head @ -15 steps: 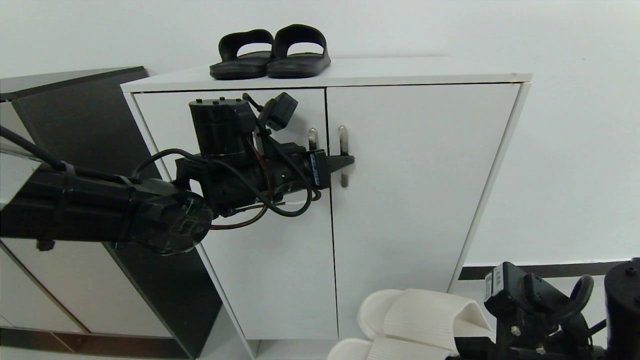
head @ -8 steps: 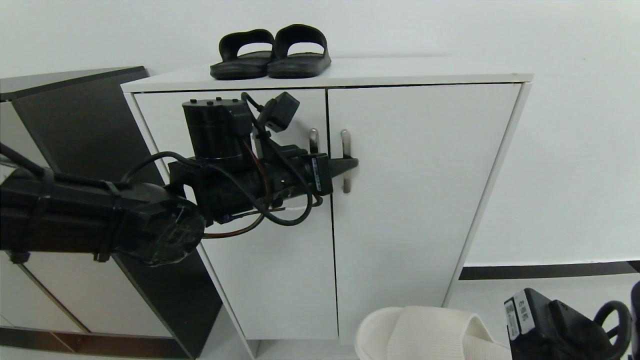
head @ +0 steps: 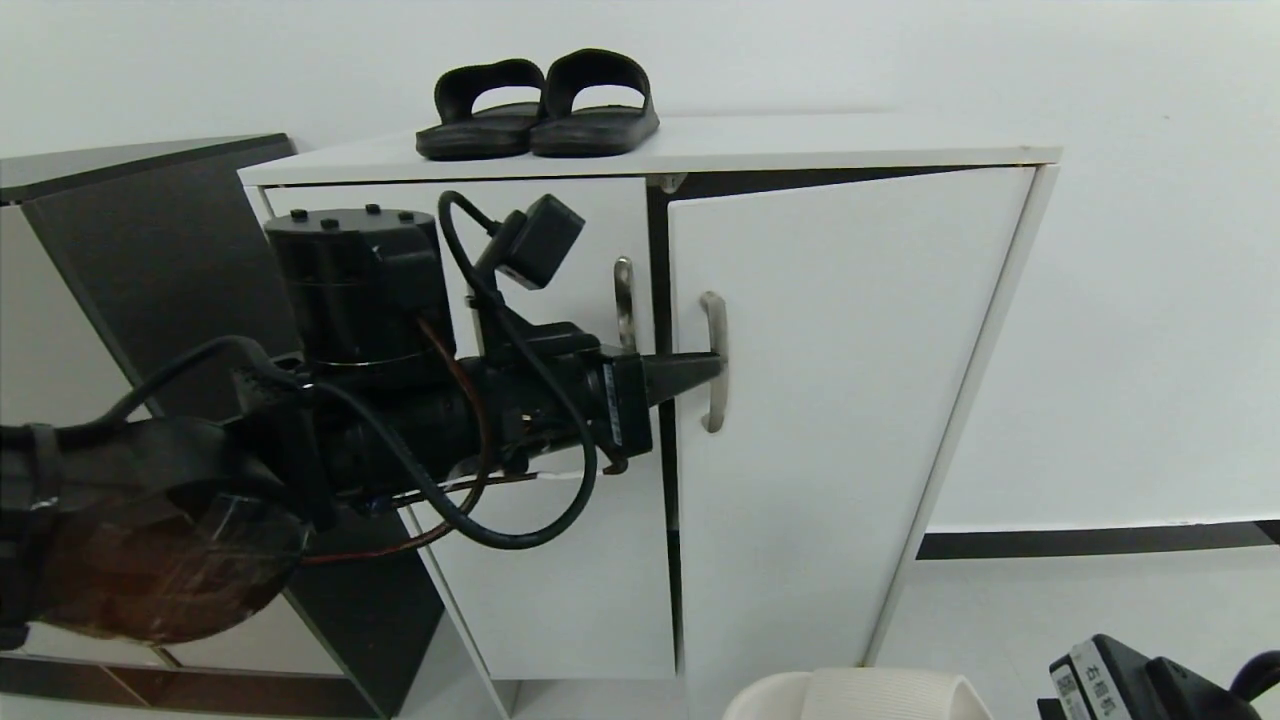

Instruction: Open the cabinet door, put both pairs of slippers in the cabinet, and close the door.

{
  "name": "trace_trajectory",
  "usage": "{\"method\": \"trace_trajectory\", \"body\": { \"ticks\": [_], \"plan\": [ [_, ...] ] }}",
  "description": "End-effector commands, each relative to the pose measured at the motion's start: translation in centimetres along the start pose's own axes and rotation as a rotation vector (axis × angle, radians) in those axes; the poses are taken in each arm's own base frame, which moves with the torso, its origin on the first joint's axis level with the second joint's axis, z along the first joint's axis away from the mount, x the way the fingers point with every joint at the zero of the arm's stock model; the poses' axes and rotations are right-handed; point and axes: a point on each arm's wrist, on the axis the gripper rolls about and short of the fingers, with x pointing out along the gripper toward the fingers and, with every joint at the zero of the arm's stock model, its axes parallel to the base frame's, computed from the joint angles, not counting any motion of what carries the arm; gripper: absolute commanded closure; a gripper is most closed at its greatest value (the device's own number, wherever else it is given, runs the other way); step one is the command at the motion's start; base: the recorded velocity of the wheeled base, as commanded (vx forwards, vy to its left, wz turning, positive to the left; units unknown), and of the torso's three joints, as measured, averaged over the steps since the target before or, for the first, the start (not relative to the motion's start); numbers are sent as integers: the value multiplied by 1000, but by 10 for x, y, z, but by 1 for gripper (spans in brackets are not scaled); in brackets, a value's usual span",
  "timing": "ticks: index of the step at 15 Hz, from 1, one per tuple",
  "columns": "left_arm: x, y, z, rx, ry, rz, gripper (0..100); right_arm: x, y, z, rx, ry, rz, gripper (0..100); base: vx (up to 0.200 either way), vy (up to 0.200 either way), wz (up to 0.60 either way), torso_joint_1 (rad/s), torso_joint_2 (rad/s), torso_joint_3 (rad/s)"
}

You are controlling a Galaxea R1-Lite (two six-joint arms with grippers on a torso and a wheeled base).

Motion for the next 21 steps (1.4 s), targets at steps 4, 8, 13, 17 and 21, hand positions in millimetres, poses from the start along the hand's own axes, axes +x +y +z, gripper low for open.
{"method": "trace_trajectory", "body": {
  "ticks": [4, 8, 13, 17, 21],
  "plan": [
    [-57, -28, 7, 27, -61, -16, 100, 0, 0, 1, -2, -3, 0, 100, 0, 0, 0, 0, 0, 0],
    [-41, -1, 20, 28, -88, 47, 100, 0, 0, 2, -4, -7, 1, 100, 0, 0, 0, 0, 0, 0],
    [8, 35, 28, 41, -137, 65, 100, -1, 1, 4, -10, -18, 3, 100, 0, 0, 0, 0, 0, 0],
    [23, 45, 26, 38, -131, 65, 100, 1, 1, 4, -4, -10, 4, 100, 0, 0, 0, 0, 0, 0],
    [28, 47, 27, 19, -137, 64, 100, 5, 0, -2, 12, 31, 9, 100, -100, 0, 0, 2, 0, 2]
  ]
}}
